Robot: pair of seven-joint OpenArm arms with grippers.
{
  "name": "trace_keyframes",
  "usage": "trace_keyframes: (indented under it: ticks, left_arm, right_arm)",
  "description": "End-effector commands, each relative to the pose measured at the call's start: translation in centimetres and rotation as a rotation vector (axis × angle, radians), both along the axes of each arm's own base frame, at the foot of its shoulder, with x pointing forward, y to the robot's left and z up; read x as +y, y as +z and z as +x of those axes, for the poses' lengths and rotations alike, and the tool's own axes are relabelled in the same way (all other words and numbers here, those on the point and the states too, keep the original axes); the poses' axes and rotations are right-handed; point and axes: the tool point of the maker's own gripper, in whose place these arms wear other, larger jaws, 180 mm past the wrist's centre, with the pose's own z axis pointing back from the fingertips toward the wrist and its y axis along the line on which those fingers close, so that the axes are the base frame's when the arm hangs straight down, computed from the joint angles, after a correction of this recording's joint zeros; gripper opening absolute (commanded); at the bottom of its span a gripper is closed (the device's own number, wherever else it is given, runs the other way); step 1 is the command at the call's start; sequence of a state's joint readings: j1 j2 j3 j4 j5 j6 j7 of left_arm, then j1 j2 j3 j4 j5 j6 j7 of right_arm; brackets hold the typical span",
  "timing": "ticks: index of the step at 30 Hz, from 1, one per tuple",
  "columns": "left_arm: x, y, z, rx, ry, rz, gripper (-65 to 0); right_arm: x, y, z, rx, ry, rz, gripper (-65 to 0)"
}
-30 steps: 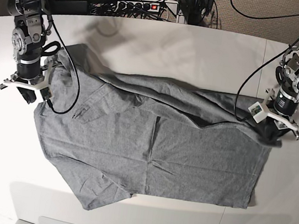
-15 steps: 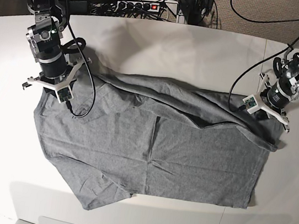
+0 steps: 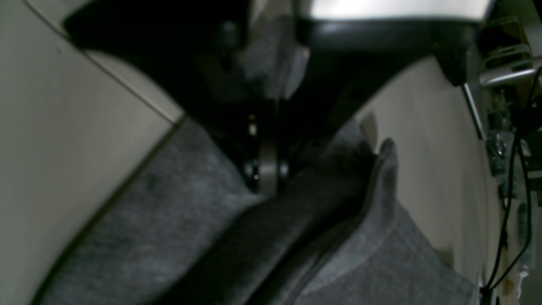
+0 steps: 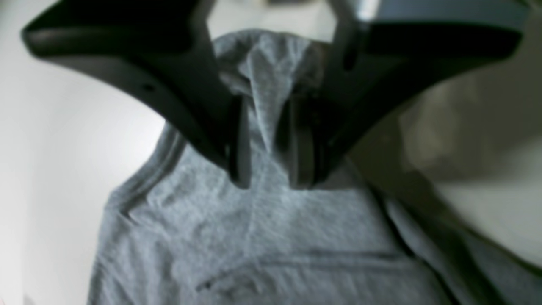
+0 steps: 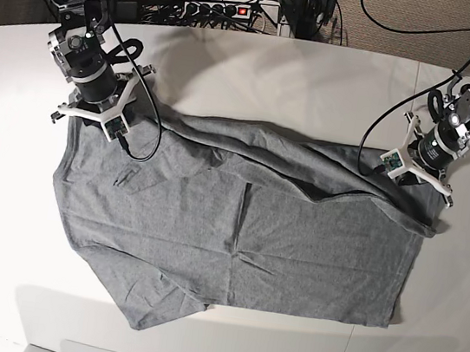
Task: Fold the T-shirt properly
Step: 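Release the folded edge and regrasp the fabric with both grippers, then pull the folded layer toward the shirt's shoulder edge with both grippers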
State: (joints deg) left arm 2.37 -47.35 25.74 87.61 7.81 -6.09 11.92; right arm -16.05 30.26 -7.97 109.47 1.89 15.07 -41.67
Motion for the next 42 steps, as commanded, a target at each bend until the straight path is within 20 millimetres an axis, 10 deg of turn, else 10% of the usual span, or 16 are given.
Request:
trace_keyframes:
  ticks: [1,42]
  left_arm:
    - [0.3,0.8,0.4,-0.011,-0.01,0.002,-65.0]
    - [0.1,0.9,0.5,-0.027,-0.034,0.001,-65.0]
  right_arm:
    - [-0.2,1.7,0.9,-0.055,0.006,-0.008,-46.0]
    - [-2.2,1.3,-1.2,-0.06,-0.207,0.062,-46.1]
